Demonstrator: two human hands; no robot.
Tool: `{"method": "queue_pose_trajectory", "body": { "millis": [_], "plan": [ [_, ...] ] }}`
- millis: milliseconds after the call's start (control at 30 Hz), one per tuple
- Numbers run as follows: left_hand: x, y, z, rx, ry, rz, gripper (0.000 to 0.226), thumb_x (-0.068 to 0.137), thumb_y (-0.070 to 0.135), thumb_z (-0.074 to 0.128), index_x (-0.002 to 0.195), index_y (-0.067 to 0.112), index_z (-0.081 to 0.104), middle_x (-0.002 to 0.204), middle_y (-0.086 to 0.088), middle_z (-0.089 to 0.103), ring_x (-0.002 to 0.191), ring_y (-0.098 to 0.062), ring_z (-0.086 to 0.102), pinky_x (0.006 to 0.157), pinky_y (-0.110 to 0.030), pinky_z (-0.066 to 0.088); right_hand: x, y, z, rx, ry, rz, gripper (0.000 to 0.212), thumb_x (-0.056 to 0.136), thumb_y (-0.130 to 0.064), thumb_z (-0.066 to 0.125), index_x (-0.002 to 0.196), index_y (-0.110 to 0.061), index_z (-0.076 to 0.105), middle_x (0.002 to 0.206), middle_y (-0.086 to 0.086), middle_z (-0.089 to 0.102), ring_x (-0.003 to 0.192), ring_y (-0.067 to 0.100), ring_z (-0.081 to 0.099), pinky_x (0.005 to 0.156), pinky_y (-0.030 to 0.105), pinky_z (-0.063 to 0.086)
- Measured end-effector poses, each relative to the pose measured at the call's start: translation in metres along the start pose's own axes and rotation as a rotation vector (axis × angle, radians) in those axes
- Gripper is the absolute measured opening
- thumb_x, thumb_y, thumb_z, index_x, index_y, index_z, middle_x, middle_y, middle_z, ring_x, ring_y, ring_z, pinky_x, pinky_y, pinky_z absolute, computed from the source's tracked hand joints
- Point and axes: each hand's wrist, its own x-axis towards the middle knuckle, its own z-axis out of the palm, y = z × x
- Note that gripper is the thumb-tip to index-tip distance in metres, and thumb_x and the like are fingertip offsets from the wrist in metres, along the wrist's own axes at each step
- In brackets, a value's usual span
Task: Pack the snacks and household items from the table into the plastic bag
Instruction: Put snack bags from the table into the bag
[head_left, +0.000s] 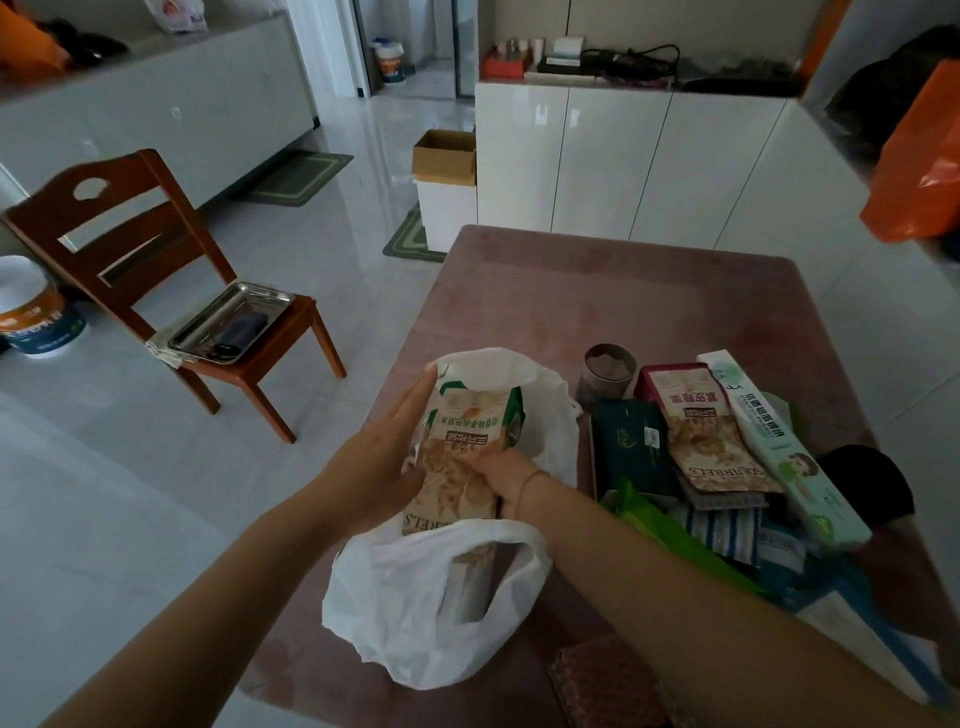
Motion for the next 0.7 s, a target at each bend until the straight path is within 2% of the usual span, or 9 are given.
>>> {"method": "queue_pose_trajectory", "body": {
  "millis": [67,133,267,333,400,467,567,633,700],
  "plan": [
    [0.0,-0.002,-0.001,-0.028,-0.004,-0.015,0.096,0.088,0.017,0.06,0.142,0.044,-0.015,0.157,0.013,0.008,0.133,-0.021,0.04,0.085,-0.029,0.054,0.015,0.014,0.009,-0.189,0.056,-0.027,0.053,0.085,-0.033,0.057,0.13,-0.005,0.049,0.13,0.015,0.056,0.117,0.033,0.057,0.099,0.04,0.048],
    [-0.001,-0.003,-0.001,-0.043,-0.003,-0.011,0.095,0.088,0.015,0.059,0.143,0.043,-0.014,0.157,0.011,0.007,0.134,-0.021,0.039,0.088,-0.031,0.052,0.019,0.023,0.011,-0.306,0.103,0.008,0.061,0.083,-0.046,0.054,0.132,-0.01,0.047,0.135,0.013,0.05,0.119,0.031,0.053,0.102,0.036,0.045],
    [0.001,-0.007,-0.001,-0.031,0.015,0.015,0.093,0.089,0.014,0.057,0.143,0.044,-0.013,0.157,0.01,0.004,0.131,-0.021,0.042,0.09,-0.031,0.052,0.001,0.017,-0.006,-0.501,-0.03,-0.08,0.061,0.087,-0.039,0.058,0.139,-0.013,0.041,0.143,0.01,0.041,0.125,0.03,0.047,0.103,0.031,0.041],
    [0.002,-0.009,0.001,-0.02,0.028,0.024,0.094,0.089,0.014,0.058,0.143,0.043,-0.013,0.158,0.01,0.004,0.132,-0.02,0.041,0.09,-0.028,0.051,-0.016,0.01,-0.03,-0.395,-0.103,-0.103,0.055,0.092,-0.025,0.056,0.14,-0.006,0.036,0.142,0.011,0.043,0.126,0.031,0.048,0.098,0.031,0.043],
    [0.003,-0.007,0.002,-0.03,0.036,0.034,0.094,0.088,0.012,0.058,0.143,0.043,-0.012,0.157,0.009,0.006,0.133,-0.019,0.039,0.09,-0.027,0.049,-0.04,0.002,-0.065,-0.156,-0.131,-0.183,0.034,0.094,-0.015,0.054,0.126,-0.003,0.05,0.129,0.017,0.057,0.116,0.033,0.057,0.097,0.042,0.05],
    [0.004,-0.003,0.004,-0.024,0.029,0.039,0.093,0.089,0.012,0.058,0.143,0.043,-0.012,0.157,0.008,0.009,0.133,-0.017,0.038,0.092,-0.027,0.048,-0.059,0.0,-0.109,-0.089,0.038,-0.326,0.025,0.094,-0.011,0.053,0.118,-0.005,0.057,0.112,0.012,0.065,0.106,0.027,0.064,0.089,0.034,0.055],
    [0.004,0.002,0.007,-0.025,0.014,0.047,0.092,0.089,0.015,0.057,0.142,0.043,-0.012,0.156,0.008,0.012,0.128,-0.009,0.036,0.095,-0.028,0.045,-0.06,0.023,-0.171,-0.638,0.411,-0.288,0.049,0.084,-0.027,0.068,0.125,-0.008,0.051,0.121,0.007,0.059,0.114,0.024,0.058,0.092,0.032,0.049],
    [0.005,0.004,0.009,-0.034,0.012,0.051,0.091,0.09,0.015,0.057,0.143,0.042,-0.012,0.156,0.008,0.012,0.126,-0.006,0.035,0.096,-0.028,0.045,-0.056,0.046,-0.182,-0.918,0.443,-0.097,0.075,0.073,-0.047,0.073,0.132,-0.016,0.04,0.131,0.007,0.054,0.116,0.025,0.056,0.093,0.038,0.05],
    [0.005,0.007,0.01,-0.031,0.012,0.04,0.091,0.09,0.014,0.056,0.143,0.043,-0.013,0.157,0.006,0.012,0.133,-0.015,0.036,0.095,-0.029,0.046,-0.052,0.062,-0.178,-0.986,0.434,-0.039,0.084,0.071,-0.052,0.072,0.136,-0.021,0.028,0.132,0.008,0.053,0.113,0.028,0.058,0.088,0.038,0.051]
  ]
}}
